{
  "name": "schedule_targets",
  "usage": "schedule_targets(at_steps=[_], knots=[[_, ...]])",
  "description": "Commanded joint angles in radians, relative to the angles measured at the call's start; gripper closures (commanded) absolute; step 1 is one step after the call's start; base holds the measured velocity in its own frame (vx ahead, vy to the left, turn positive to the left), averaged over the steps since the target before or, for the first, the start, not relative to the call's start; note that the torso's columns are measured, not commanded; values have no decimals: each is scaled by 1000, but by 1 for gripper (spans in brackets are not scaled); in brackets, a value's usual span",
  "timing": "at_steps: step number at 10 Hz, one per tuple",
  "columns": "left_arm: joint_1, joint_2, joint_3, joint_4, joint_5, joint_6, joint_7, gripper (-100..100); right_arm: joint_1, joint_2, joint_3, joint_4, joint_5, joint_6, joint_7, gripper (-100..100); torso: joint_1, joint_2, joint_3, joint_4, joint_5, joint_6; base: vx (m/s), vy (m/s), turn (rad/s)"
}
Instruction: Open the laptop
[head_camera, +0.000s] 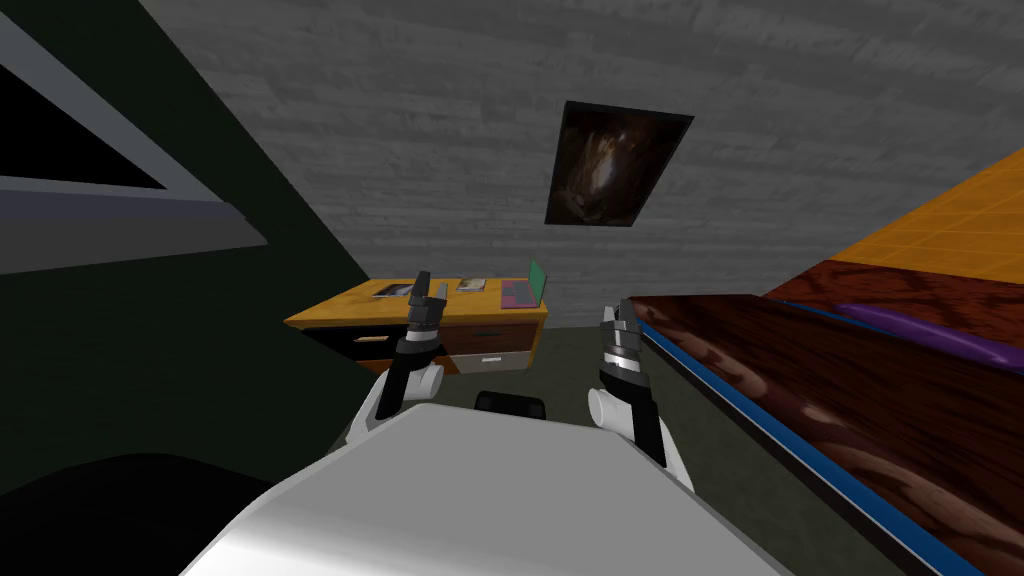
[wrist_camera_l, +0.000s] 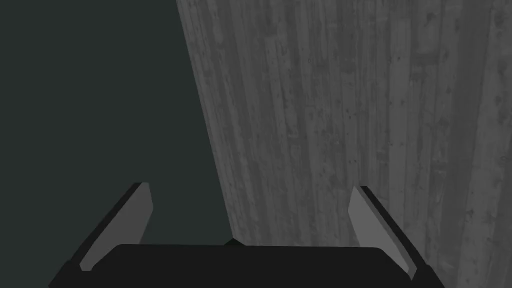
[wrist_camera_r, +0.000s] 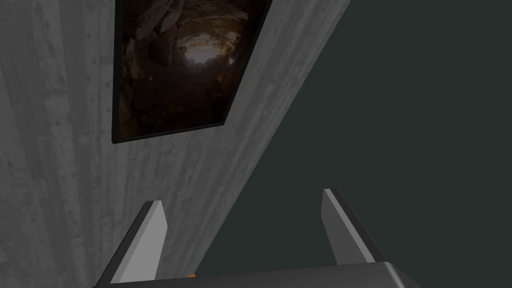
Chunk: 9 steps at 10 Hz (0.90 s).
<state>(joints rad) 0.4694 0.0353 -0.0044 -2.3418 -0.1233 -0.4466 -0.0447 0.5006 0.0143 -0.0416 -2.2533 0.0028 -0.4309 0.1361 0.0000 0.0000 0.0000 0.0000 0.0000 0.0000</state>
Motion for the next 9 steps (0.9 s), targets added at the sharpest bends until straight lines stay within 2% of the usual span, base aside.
schedule_targets(at_steps=[1,9], knots=[[0,0,0,0,0,0,0,0,0,0,0,0,0,0,0,0,0,40,-82,41,0,0,0,0,0],[0,0,0,0,0,0,0,0,0,0,0,0,0,0,0,0,0,618,-1234,617,0,0,0,0,0]])
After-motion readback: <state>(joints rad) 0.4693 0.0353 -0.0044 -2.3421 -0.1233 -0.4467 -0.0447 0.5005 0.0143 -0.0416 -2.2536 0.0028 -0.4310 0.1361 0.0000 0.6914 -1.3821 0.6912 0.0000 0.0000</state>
